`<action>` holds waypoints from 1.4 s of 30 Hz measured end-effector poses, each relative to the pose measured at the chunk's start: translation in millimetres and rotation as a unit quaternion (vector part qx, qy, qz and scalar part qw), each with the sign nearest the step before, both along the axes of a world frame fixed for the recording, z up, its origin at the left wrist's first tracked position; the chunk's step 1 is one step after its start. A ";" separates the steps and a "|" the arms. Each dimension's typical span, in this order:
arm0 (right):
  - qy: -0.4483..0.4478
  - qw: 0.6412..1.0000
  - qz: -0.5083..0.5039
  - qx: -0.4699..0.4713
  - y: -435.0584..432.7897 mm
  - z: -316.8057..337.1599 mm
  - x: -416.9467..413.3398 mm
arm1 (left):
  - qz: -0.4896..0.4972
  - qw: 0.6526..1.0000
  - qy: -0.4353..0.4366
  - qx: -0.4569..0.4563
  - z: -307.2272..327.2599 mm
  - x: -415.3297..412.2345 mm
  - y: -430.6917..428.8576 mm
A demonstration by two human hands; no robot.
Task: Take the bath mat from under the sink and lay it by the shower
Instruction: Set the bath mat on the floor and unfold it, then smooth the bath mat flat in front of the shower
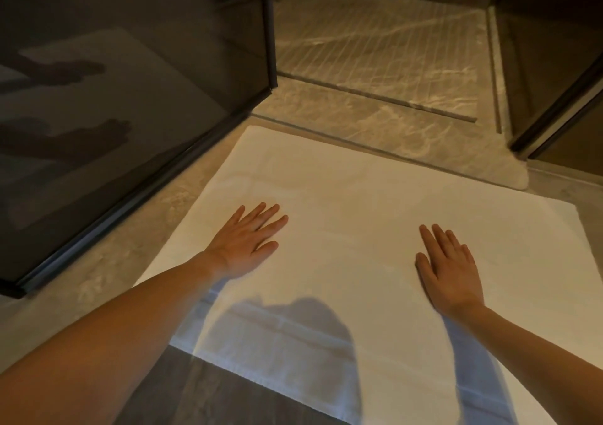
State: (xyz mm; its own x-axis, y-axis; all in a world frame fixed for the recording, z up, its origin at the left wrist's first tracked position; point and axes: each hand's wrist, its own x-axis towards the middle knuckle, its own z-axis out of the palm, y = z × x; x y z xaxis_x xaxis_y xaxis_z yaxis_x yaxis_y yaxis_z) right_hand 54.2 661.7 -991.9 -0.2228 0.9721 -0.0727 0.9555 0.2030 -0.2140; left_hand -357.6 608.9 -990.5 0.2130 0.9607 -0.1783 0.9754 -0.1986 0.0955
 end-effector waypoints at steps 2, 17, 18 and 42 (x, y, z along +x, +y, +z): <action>0.002 1.000 -0.004 -0.001 2.4 0.9 0.2 | -0.001 1.000 0.006 -0.003 2.0 1.9 5.9; -0.002 1.000 -0.004 0.002 17.3 -3.6 3.4 | -0.008 0.999 0.012 -0.045 3.8 0.2 23.8; -0.003 1.000 -0.004 0.003 17.3 -3.9 3.6 | -0.009 0.999 0.012 -0.047 3.9 -0.4 24.0; 0.085 0.996 -0.014 0.030 31.0 22.0 -37.4 | 0.009 0.998 -0.066 -0.010 13.5 13.8 29.5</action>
State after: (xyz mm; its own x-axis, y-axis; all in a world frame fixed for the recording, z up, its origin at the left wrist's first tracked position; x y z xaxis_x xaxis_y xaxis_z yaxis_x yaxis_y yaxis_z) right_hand 16.8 692.7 -969.9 -0.1993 0.9797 0.0220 0.9119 0.1937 -0.3618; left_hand -343.8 638.4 -977.0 0.2182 0.9612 -0.1686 0.9576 -0.1776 0.2269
